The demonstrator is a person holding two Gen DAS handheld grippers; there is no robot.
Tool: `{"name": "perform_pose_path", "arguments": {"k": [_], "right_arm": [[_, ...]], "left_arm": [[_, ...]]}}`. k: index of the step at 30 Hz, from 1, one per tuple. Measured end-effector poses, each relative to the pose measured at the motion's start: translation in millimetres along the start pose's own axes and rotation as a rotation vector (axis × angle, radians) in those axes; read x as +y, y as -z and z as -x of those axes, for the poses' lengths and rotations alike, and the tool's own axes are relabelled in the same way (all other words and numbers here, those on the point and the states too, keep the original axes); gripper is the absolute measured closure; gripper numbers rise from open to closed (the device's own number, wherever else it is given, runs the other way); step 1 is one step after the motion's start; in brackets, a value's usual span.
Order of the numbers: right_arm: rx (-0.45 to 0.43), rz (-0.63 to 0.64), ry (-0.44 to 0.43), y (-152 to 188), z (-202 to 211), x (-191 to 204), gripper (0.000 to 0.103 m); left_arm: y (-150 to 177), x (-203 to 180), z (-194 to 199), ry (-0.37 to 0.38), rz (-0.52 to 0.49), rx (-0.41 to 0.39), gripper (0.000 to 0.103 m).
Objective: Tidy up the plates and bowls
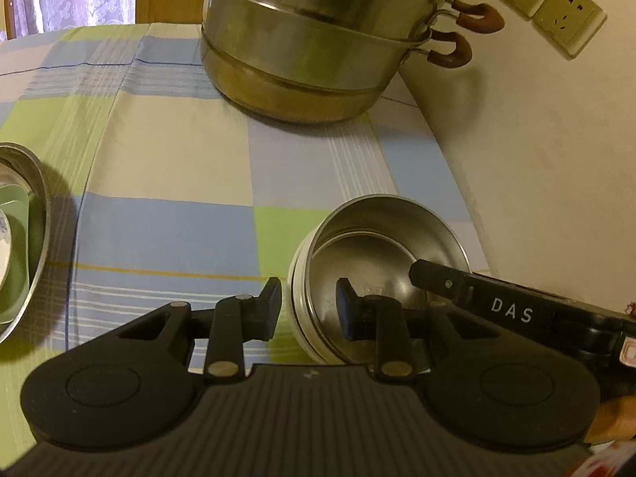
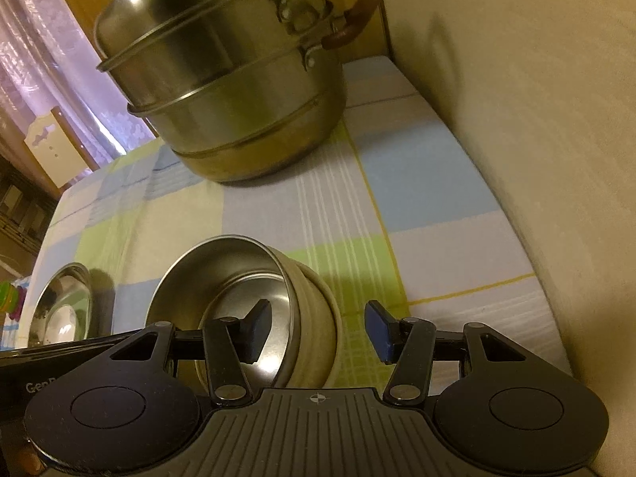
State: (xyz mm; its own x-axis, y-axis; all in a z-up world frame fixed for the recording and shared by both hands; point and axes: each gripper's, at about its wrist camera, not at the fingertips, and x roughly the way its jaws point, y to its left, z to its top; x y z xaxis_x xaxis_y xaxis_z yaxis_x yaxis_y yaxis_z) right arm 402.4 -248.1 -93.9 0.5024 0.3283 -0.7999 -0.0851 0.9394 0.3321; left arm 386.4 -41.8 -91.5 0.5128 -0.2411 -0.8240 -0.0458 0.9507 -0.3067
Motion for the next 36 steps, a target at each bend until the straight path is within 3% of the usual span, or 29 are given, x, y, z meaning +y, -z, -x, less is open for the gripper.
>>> {"name": "perform_pose_path", "arguments": {"k": [12,16,21,36], "right_arm": [[0.024,-0.040,-0.011,0,-16,-10,0.051],[0.013,-0.049,-0.044,-1,-18,-14,0.064],[0.008,-0.067,-0.082,-1,-19,-17,0.072],[0.039,-0.066,-0.096,-1,-21,-8,0.073]], "left_arm": [[-2,-1,-14,0.001,-0.009,0.031,0.078],[-2,2,-19,0.009,0.000,0.049,0.079],[-1,2,-19,0.009,-0.004,0.048,0.079],[6,13,-11,-0.013,0.009,0.029,0.079]]}}
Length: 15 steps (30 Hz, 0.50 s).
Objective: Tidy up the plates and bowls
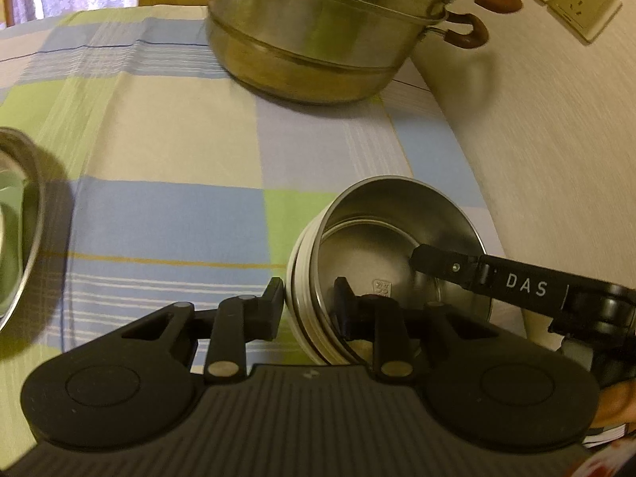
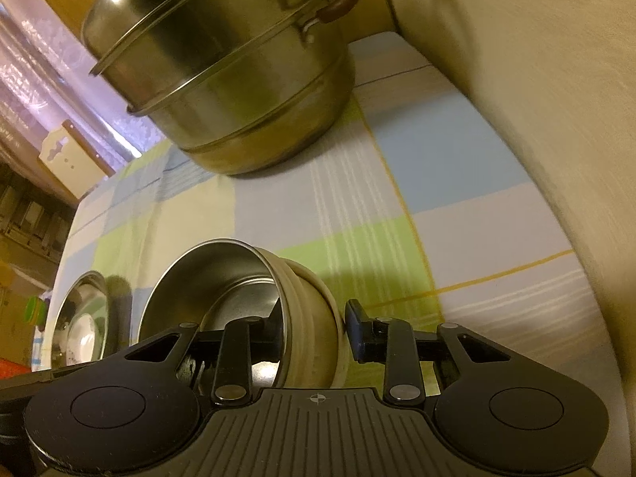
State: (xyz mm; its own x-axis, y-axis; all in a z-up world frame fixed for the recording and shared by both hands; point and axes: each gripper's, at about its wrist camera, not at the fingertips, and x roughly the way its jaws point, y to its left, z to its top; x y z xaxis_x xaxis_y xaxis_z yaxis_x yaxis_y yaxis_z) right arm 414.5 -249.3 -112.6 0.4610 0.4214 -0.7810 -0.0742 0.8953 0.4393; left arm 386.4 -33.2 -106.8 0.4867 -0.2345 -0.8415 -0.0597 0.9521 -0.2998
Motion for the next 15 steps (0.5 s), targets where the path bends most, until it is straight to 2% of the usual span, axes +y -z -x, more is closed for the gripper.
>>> {"name": "perform_pose_path", "arguments": {"k": [7,15], "right_arm": [[0.046,0.062,-0.037,6,-15,35,0.073],[0.101,0.157,-0.098,18,-39,89,0.074]], "left_arm": [[10,32,17,-0.058,0.060,-0.022,0.079],[18,76,38,-0.161,0.139,-0.062,0.082]]}}
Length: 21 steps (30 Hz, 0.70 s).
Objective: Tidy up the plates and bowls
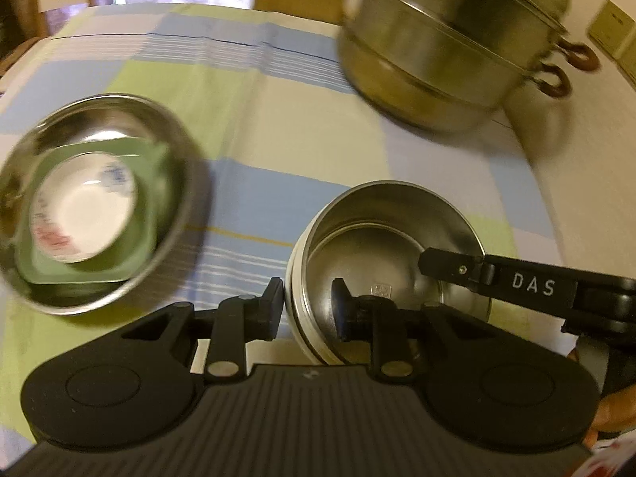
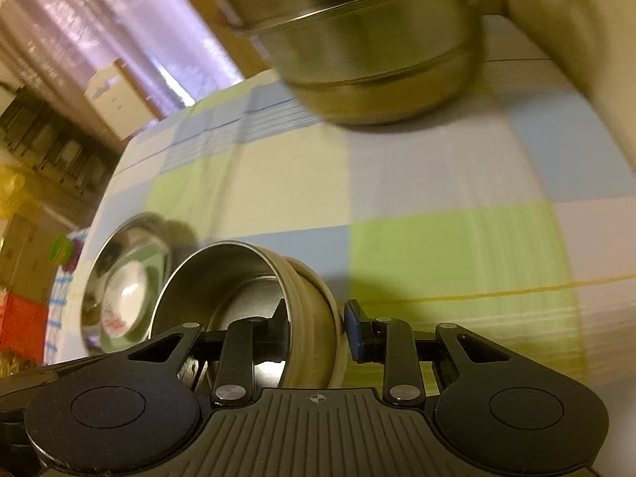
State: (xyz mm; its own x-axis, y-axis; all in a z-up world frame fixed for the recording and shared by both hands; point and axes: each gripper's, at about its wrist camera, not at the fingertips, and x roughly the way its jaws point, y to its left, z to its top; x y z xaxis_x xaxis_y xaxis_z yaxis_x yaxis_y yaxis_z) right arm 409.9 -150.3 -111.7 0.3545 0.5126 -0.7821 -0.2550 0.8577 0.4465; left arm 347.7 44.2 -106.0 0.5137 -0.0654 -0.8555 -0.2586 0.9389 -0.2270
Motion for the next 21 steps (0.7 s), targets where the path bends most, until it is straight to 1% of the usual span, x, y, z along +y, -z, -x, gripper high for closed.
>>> {"name": "perform_pose_path", "arguments": {"k": [4,10,21], "right_arm": [[0.010,0.032,-0.016,-1,-12,19,0.074],[0.016,0.080,-0.029,1,-23,37,0.074],[0.026,0.107,-0.033,2,-26,44,0.074]], "left_arm": [[0,19,4,-0.017,0.037,-0.011,0.082],[3,35,10,-0.043,0.071,-0.025,0.082],[6,41,12,-0.049,0.080,-0.030,0.082]]}}
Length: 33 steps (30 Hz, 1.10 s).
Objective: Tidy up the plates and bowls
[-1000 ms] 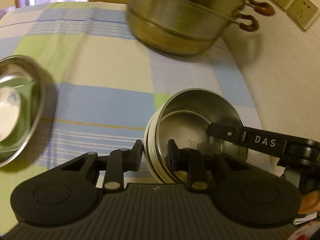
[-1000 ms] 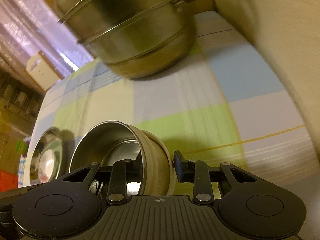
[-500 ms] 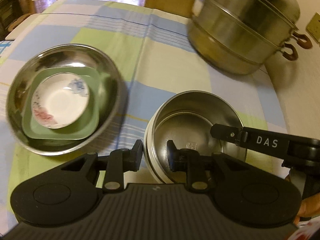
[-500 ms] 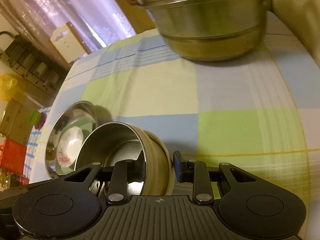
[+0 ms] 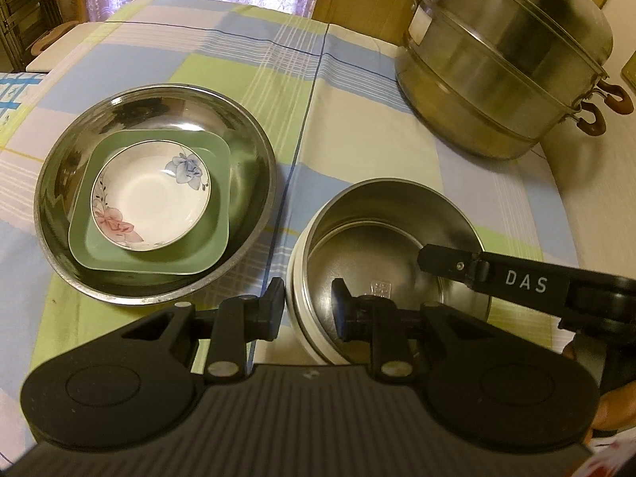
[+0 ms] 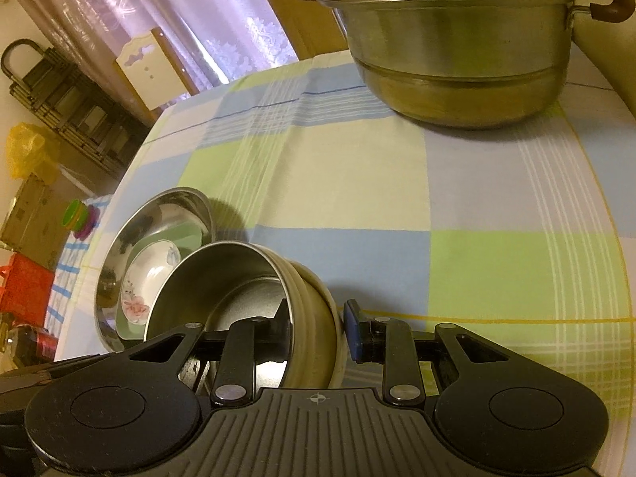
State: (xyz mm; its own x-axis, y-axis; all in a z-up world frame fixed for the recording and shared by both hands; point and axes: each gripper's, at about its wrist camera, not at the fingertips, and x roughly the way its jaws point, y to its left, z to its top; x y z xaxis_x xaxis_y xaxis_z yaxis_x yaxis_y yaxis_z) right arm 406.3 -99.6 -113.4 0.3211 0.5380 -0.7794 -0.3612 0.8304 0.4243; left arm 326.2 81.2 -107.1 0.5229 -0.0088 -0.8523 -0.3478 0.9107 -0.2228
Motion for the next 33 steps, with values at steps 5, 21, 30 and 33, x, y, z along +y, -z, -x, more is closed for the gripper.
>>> {"name": "perform_pose_path", "arguments": {"k": [5,21,30,33], "right_arm": [[0.002,0.022,0.012,-2,3,4,0.074],[-0.126,0.066,0.026,33,74,23,0.043],[-0.094,0.091,0.057,91,95,59,0.043],[-0.085,0.088,0.064,111,102,73,0.043]], "left_arm": [[-1,0,2,-0.012,0.003,-0.009,0.081],[26,2,74,-0.026,-0.102,-0.073,0.081],[68,30,113,-0.003,-0.130,-0.031,0.081],[83,40,126,0.003,-0.147,-0.027,0.081]]}}
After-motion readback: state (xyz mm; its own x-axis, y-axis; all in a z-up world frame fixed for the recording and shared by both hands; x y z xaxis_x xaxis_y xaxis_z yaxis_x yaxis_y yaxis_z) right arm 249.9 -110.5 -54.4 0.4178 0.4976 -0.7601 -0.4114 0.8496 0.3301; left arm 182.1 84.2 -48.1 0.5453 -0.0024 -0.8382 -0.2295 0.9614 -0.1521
